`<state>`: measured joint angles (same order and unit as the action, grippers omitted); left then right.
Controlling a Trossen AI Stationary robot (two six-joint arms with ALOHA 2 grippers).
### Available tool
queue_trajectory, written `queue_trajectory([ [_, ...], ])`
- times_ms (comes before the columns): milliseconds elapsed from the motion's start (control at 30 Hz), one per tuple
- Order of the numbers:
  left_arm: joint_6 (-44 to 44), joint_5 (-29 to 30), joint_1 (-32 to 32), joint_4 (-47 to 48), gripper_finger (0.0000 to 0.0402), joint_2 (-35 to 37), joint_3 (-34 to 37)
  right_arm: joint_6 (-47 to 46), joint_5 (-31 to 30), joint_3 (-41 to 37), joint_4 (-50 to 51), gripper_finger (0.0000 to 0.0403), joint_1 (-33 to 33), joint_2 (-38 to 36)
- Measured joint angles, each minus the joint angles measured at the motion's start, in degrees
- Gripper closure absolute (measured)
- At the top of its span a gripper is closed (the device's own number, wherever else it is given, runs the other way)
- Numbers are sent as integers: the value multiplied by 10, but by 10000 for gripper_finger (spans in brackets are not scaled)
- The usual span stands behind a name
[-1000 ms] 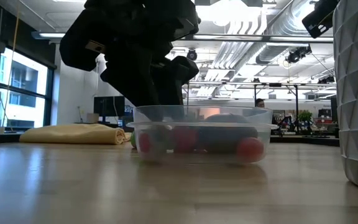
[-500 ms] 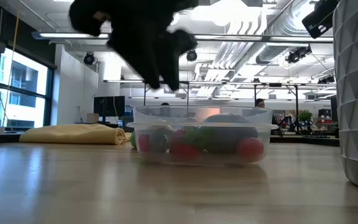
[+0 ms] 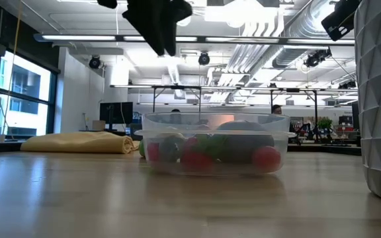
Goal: Pick and placing Produce into tupperware
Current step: Put the green cabbage into the transparent bin
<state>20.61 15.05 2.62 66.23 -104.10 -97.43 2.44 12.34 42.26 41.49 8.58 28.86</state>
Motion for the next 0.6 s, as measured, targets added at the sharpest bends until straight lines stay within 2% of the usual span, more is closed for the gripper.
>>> queue_trajectory([
  [200,31,-13,-45,35,247,32,1,0,0,0,0,402,0,0],
  [333,106,-106,-75,8,247,53,29,0,0,0,0,402,0,0],
  [433,151,-177,-107,-15,247,71,87,0,0,0,0,402,0,0],
  [600,192,-232,-167,-116,247,99,185,0,0,0,0,402,0,0],
])
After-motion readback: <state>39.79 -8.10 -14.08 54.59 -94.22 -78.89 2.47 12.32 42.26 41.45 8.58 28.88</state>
